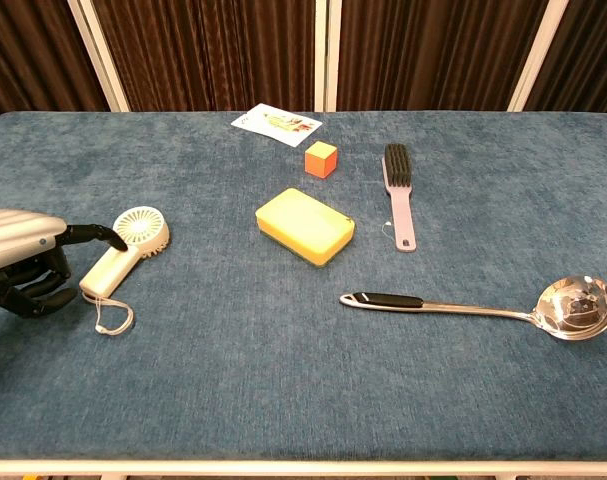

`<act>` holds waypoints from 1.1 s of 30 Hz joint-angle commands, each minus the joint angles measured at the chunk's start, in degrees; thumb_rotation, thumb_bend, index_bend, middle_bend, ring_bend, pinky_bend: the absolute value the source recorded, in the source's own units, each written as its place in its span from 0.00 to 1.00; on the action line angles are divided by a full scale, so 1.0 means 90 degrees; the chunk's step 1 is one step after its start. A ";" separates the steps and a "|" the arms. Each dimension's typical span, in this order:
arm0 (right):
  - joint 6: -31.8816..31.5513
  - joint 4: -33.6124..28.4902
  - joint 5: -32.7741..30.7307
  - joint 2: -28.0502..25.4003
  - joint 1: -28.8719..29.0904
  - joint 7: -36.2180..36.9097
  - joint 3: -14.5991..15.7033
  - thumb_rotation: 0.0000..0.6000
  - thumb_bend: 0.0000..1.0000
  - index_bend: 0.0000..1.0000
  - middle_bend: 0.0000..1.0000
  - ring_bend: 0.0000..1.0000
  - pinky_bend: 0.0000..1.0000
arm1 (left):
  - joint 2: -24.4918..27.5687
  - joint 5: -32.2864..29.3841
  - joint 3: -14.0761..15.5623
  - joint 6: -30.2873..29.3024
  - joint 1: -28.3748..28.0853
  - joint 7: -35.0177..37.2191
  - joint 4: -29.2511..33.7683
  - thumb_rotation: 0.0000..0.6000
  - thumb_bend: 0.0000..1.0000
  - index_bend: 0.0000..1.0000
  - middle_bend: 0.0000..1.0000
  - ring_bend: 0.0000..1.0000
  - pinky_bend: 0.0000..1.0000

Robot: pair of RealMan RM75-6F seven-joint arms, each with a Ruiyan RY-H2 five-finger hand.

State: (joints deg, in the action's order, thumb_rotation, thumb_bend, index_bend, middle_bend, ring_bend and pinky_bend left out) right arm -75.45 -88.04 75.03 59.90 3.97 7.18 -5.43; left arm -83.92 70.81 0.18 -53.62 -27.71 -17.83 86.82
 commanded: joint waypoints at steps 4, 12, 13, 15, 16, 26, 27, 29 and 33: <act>-0.0043 0.0007 0.0033 0.0007 -0.0007 0.0012 -0.0007 1.00 0.28 0.00 0.00 0.00 0.00 | 0.0089 0.0169 -0.0092 -0.0295 0.0062 0.0260 0.0122 1.00 0.48 0.19 0.84 0.85 0.85; 0.0002 -0.0003 0.0048 0.0046 0.0020 -0.0061 0.0012 1.00 0.28 0.00 0.00 0.00 0.00 | 0.0662 0.0766 0.0034 -0.0824 0.0276 0.0713 0.0843 1.00 0.47 0.19 0.82 0.85 0.85; 0.0014 0.0006 0.0052 0.0058 0.0023 -0.0069 0.0021 1.00 0.28 0.00 0.00 0.00 0.00 | 0.0764 0.0859 0.0062 -0.0902 0.0310 0.0763 0.0968 1.00 0.47 0.19 0.82 0.85 0.85; 0.0028 0.0014 0.0055 0.0073 0.0030 -0.0077 0.0026 1.00 0.28 0.00 0.00 0.00 0.00 | 0.0883 0.0977 0.0081 -0.1033 0.0360 0.0803 0.1098 1.00 0.47 0.19 0.82 0.85 0.85; 0.0026 0.0021 0.0066 0.0082 0.0030 -0.0075 0.0031 1.00 0.28 0.00 0.00 0.00 0.00 | 0.0941 0.1032 0.0085 -0.1131 0.0398 0.0802 0.1142 1.00 0.47 0.19 0.82 0.85 0.85; -0.0068 0.0037 0.0161 0.0090 0.0014 -0.0062 0.0039 1.00 0.28 0.00 0.00 0.00 0.00 | 0.0594 0.1322 -0.0070 -0.2741 0.1169 0.1009 0.0073 1.00 0.29 0.17 0.06 0.05 0.29; -0.0083 0.0022 0.0176 0.0087 0.0008 -0.0065 0.0045 1.00 0.28 0.00 0.00 0.00 0.00 | 0.0602 0.1298 -0.0059 -0.2785 0.1233 0.1126 0.0034 1.00 0.26 0.17 0.03 0.03 0.26; -0.0134 -0.0020 0.0219 0.0088 0.0000 -0.0077 0.0046 1.00 0.28 0.00 0.00 0.00 0.00 | 0.0725 0.1231 -0.0027 -0.2814 0.1350 0.1326 0.0032 1.00 0.19 0.16 0.00 0.01 0.21; -0.0246 -0.0071 0.0281 0.0133 0.0000 -0.0136 0.0021 1.00 0.28 0.00 0.00 0.00 0.00 | 0.0976 0.1237 0.0070 -0.2941 0.1560 0.1445 0.0007 1.00 0.14 0.16 0.01 0.01 0.19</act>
State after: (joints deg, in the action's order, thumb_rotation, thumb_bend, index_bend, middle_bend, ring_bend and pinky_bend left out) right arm -77.56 -88.61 77.45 60.99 3.96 6.08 -5.18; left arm -76.25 81.97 0.37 -79.21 -14.91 -5.66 87.09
